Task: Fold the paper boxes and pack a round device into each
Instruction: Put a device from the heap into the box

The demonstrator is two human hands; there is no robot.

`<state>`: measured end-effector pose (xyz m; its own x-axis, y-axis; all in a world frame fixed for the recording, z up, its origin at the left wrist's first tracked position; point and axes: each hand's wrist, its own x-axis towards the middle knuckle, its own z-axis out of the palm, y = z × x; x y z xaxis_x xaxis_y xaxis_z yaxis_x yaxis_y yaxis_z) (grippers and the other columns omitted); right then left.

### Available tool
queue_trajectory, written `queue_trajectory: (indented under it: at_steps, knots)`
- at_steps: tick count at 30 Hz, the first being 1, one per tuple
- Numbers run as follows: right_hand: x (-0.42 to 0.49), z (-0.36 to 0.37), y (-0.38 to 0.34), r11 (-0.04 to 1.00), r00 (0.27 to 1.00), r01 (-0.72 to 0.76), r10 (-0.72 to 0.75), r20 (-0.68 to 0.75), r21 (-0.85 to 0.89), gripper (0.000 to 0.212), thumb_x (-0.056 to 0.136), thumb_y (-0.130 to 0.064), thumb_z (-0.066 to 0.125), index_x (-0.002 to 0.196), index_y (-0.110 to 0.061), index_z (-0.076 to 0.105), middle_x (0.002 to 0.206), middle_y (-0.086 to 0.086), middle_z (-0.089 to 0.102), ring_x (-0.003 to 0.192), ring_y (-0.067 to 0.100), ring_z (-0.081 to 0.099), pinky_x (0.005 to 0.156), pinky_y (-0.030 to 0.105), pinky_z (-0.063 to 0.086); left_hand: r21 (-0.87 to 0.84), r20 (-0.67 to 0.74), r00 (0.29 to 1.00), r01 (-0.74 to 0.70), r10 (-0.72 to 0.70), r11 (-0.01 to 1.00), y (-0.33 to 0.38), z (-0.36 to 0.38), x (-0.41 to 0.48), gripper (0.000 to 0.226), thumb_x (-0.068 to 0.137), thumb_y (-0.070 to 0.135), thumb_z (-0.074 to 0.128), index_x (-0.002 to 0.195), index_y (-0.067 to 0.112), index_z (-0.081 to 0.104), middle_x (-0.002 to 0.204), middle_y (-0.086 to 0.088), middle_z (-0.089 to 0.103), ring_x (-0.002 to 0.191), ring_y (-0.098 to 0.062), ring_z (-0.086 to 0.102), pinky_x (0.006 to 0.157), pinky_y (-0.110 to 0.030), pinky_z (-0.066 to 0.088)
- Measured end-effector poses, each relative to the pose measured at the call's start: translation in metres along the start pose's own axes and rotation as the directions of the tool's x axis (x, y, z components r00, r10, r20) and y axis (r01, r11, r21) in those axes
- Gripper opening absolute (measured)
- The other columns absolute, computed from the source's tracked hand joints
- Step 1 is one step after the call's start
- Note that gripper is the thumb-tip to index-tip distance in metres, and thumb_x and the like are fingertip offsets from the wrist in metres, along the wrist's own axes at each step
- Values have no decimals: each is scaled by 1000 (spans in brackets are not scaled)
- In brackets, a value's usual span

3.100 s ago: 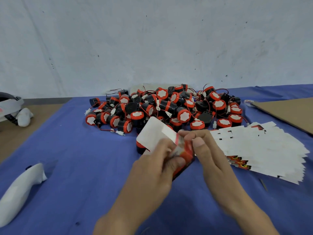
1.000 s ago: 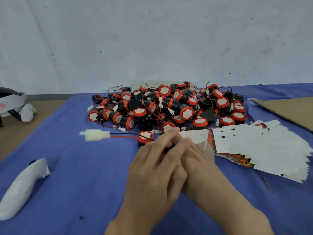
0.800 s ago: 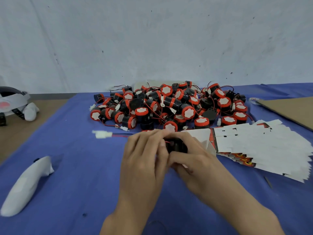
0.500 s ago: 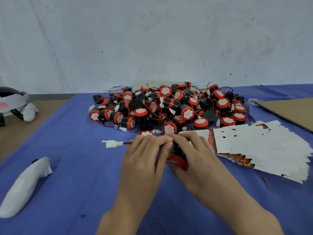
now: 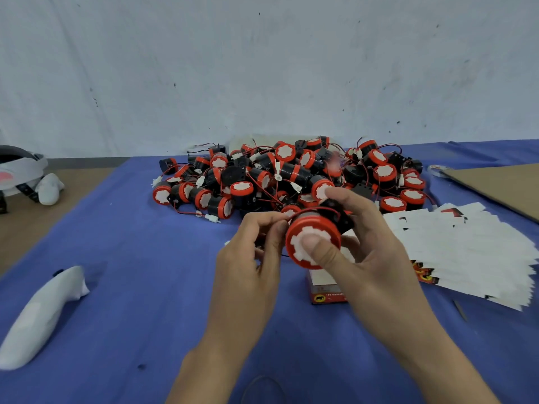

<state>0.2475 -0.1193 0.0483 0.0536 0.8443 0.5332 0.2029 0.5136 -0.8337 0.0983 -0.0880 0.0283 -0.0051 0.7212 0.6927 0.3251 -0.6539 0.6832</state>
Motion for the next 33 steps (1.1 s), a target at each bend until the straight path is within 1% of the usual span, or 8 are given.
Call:
queue_trajectory:
  at_steps: [5,12,16,20,23,25,29,33]
  knots:
    - [2,3,-3,963,984,26,22,-177,267,46,81,-40,75,124,-38,58,118,-20,68,107,-1,66,82,10,50,-144,-31,991,128,-134,981,12,19,-9,17,99,49,46,107,42,59,90,15,70,74,-16,66,58,-35,55]
    - [-3,27,-1,896,913,2,179,-366,443,56,73,-50,71,124,-36,52,120,-14,66,100,-1,68,67,11,54,-369,24,972,225,-233,902,30,42,-24,29,102,44,43,126,35,55,114,19,67,103,-4,68,73,-25,59]
    - [-7,38,0,926,912,29,130,-389,377,54,76,-51,65,122,-35,42,121,-18,60,101,-4,66,80,11,51,-480,48,958,270,-283,834,32,38,-21,31,99,50,47,125,37,59,121,17,67,114,-6,64,88,-20,54]
    - [-9,39,8,962,936,30,68,-345,271,37,93,-57,51,122,-37,41,114,-32,58,112,-2,60,90,15,49,-515,23,945,291,-327,806,29,34,-16,33,96,50,57,123,32,63,116,12,71,104,-10,70,82,-22,57]
    - [-9,29,10,990,967,-6,42,-250,141,46,94,-73,35,125,-41,49,126,-23,59,124,2,56,98,18,45,-521,-23,899,362,-437,773,18,27,-9,40,89,50,55,116,24,68,105,4,75,94,-14,73,82,-35,60]
    - [-4,16,11,999,975,3,6,-221,42,41,99,-66,32,127,-43,50,135,-20,58,131,2,50,103,19,41,-527,-28,878,394,-478,753,11,21,-6,47,83,54,54,110,19,70,97,0,76,91,-17,73,80,-31,59]
    - [10,-24,26,997,939,-62,45,-341,-37,26,106,-42,43,131,-39,50,126,-24,61,117,-8,55,89,12,45,-480,13,848,469,-529,741,-1,12,-5,45,85,54,55,106,18,70,90,0,77,85,-14,74,74,-22,58]
    - [10,-53,43,960,943,-265,239,-230,-87,61,90,-64,47,146,-41,38,131,-26,54,108,-19,53,84,14,41,-406,47,820,537,-570,739,-10,9,-9,34,95,47,55,104,18,70,89,4,77,85,-11,74,86,-35,57]
